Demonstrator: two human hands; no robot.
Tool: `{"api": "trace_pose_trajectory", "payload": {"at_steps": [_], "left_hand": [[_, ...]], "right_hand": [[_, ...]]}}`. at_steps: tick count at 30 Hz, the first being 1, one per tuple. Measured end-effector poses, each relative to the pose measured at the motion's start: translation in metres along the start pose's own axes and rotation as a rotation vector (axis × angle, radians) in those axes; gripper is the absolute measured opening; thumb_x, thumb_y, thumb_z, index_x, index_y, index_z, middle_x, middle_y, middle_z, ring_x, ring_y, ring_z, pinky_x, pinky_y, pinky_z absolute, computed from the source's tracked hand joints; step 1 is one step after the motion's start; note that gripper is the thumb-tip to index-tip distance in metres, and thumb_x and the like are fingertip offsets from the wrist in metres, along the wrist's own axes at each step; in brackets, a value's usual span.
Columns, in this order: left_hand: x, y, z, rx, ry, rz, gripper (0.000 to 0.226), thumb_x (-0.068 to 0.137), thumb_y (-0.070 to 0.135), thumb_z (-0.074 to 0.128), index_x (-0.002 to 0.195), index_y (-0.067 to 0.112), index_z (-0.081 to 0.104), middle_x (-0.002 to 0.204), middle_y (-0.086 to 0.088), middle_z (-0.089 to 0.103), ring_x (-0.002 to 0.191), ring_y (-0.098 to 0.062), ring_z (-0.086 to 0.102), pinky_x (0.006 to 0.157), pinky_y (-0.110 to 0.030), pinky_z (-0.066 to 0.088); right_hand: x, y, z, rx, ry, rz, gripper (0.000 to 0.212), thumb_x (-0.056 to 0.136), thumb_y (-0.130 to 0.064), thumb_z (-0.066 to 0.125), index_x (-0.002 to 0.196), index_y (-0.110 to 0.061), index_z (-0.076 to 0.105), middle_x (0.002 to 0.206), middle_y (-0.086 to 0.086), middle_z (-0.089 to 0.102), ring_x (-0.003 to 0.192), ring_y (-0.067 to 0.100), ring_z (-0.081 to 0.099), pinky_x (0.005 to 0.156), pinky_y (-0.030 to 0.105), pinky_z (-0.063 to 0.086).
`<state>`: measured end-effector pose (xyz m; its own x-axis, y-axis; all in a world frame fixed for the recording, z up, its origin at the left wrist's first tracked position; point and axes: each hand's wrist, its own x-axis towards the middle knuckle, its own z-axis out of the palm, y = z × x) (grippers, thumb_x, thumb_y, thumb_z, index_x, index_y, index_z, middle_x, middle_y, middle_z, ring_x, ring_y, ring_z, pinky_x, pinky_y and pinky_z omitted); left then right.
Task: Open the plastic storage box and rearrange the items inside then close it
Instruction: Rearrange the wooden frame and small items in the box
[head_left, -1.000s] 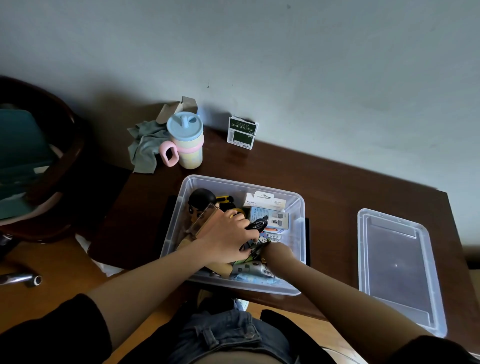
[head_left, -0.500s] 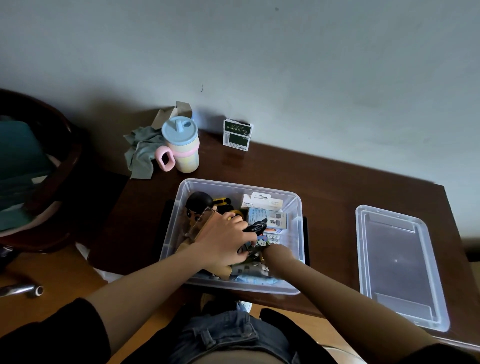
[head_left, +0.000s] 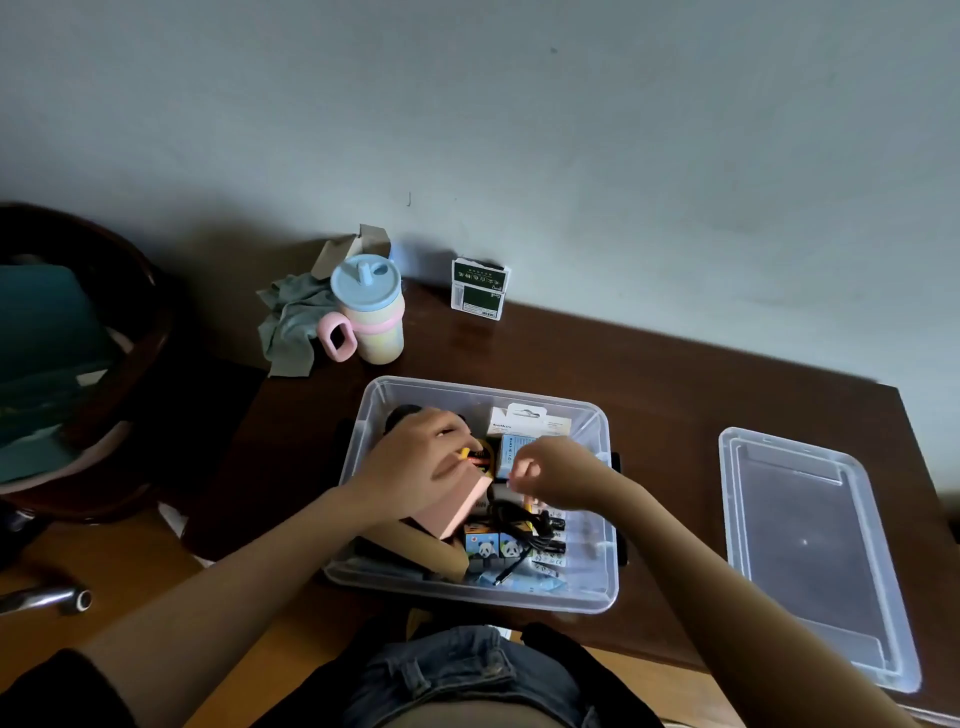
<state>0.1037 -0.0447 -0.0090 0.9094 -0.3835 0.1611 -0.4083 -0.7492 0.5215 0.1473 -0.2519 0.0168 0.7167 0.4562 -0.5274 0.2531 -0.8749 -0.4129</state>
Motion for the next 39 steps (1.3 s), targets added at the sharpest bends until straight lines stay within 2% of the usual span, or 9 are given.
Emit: {"api": "trace_pose_trajectory", "payload": {"at_steps": [3,7,9,11,17,23,28,33,39], "left_hand": [[-0.010,-0.015,-0.018,0.047,0.032,-0.155,0.022,0.086,0.011,0.063,0.107,0.014,0.069,0.106,-0.001,0.061,0.101,-0.018,0.057,0.086,-0.032,0.048],[-0.027,-0.022,-0.028,0.083,0.007,-0.326,0.017,0.090,0.016,0.057,0.104,0.020,0.066,0.088,0.002,0.064,0.077,-0.016,0.062,0.062,-0.027,0.046],[-0.033,-0.023,-0.029,0.103,-0.058,-0.376,0.017,0.092,0.018,0.053,0.104,0.022,0.065,0.085,0.002,0.066,0.074,-0.016,0.062,0.062,-0.029,0.048],[-0.036,-0.024,-0.028,0.110,-0.103,-0.419,0.020,0.093,0.019,0.050,0.107,0.022,0.065,0.092,0.002,0.068,0.081,-0.014,0.063,0.068,-0.029,0.049],[-0.029,-0.024,-0.020,0.109,-0.357,-0.451,0.019,0.095,0.031,0.046,0.098,0.020,0.061,0.078,0.005,0.060,0.073,-0.012,0.058,0.057,-0.022,0.039],[-0.024,-0.029,-0.020,-0.150,-0.379,-0.461,0.024,0.095,0.030,0.049,0.109,0.018,0.065,0.095,0.000,0.070,0.086,-0.014,0.064,0.079,-0.034,0.053],[-0.017,-0.027,-0.021,-0.321,-0.369,-0.426,0.037,0.094,0.039,0.050,0.131,0.036,0.051,0.119,0.011,0.062,0.084,0.003,0.057,0.075,-0.015,0.045],[0.003,-0.024,-0.011,-0.816,-0.384,-0.669,0.058,0.094,0.052,0.043,0.145,0.030,0.028,0.138,0.002,0.045,0.122,-0.010,0.047,0.105,-0.029,0.037],[0.011,-0.030,0.002,-0.691,-0.278,-0.571,0.048,0.087,0.041,0.064,0.130,0.035,0.042,0.128,0.005,0.049,0.113,-0.003,0.050,0.090,-0.017,0.044]], "right_hand": [[0.014,-0.013,0.002,0.114,0.060,-0.018,0.027,0.092,-0.038,0.056,0.095,-0.013,0.066,0.097,0.003,0.068,0.081,0.014,0.057,0.070,0.027,0.044],[0.038,-0.029,0.015,0.158,-0.122,0.083,0.060,0.088,-0.066,0.039,0.070,-0.012,0.054,0.064,0.006,0.057,0.065,0.021,0.061,0.055,0.023,0.042],[0.050,-0.036,0.022,0.072,-0.194,0.097,0.069,0.082,-0.074,0.040,0.087,-0.009,0.061,0.082,0.009,0.064,0.083,0.024,0.064,0.065,0.026,0.048],[0.057,-0.039,0.029,-0.035,-0.235,0.090,0.086,0.075,-0.076,0.049,0.128,-0.008,0.052,0.126,0.010,0.059,0.113,0.026,0.056,0.092,0.036,0.049],[0.070,-0.036,0.030,0.027,-0.343,0.088,0.107,0.068,-0.060,0.073,0.150,-0.024,0.013,0.148,0.007,0.039,0.132,0.029,0.040,0.107,0.042,0.035],[0.067,-0.025,0.026,0.146,-0.300,0.066,0.099,0.063,-0.060,0.077,0.142,-0.031,0.025,0.142,0.003,0.045,0.124,0.024,0.045,0.104,0.038,0.036],[0.049,-0.013,0.016,0.186,-0.145,-0.036,0.110,0.060,-0.054,0.082,0.146,-0.031,0.017,0.145,-0.001,0.042,0.126,0.022,0.044,0.105,0.034,0.035],[0.028,-0.001,0.014,0.459,-0.042,-0.126,0.101,0.062,-0.038,0.085,0.139,-0.045,0.020,0.112,-0.014,0.052,0.106,0.014,0.059,0.088,0.027,0.051],[0.015,0.005,0.025,0.461,0.138,-0.152,0.097,0.063,-0.034,0.086,0.137,-0.049,0.024,0.133,-0.005,0.044,0.117,0.016,0.054,0.094,0.033,0.052]]}}
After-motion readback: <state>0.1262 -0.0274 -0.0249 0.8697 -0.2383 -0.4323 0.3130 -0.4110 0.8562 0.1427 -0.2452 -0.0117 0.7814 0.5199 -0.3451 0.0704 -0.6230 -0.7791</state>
